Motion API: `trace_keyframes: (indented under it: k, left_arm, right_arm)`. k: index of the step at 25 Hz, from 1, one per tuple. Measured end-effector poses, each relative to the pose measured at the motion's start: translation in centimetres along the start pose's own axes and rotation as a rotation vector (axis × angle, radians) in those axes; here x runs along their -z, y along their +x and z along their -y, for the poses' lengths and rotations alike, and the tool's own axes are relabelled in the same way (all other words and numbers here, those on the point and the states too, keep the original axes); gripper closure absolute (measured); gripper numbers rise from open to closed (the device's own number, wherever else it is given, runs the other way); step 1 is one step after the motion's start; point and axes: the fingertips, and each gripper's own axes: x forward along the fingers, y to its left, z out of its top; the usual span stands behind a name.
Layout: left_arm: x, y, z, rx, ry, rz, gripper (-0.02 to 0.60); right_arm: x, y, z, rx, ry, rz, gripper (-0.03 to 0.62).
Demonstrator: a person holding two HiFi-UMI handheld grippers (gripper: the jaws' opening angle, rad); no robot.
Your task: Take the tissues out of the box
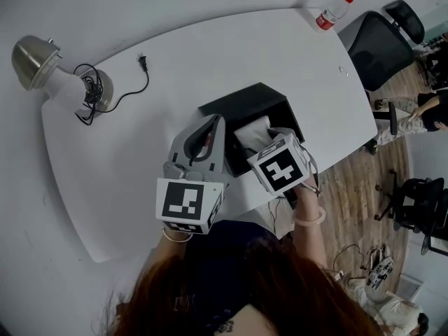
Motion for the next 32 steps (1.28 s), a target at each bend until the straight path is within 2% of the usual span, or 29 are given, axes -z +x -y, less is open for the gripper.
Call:
trace_keyframes:
  k: [5,11,24,32]
  left_arm:
    - [-0.4,-0.5,0.1,-0.028,0.02,0.008,0.56]
    - [-0.8,-1.1,0.5,-0.062,0.049,0.017,0.56]
    - [-0.3,-3.0,0.6,-0.168,0.083,0.028,0.56]
    - [0.1,-4.0,1.2,-0.19,0.095,0.019,0.56]
  right_arm:
    - [-0.7,-0.8,0.4,0.005,-0.056,0.051,0.296]
    - [-0.9,-1.9,0.1,-0.013,-0.033,0.113,0.296]
    - [-1.8,-3.9,0.4,-0.017,-0.083,0.27,0.296]
    - [-2.1,-5.7,0.8,-0.002,-0.1,0.36,0.296]
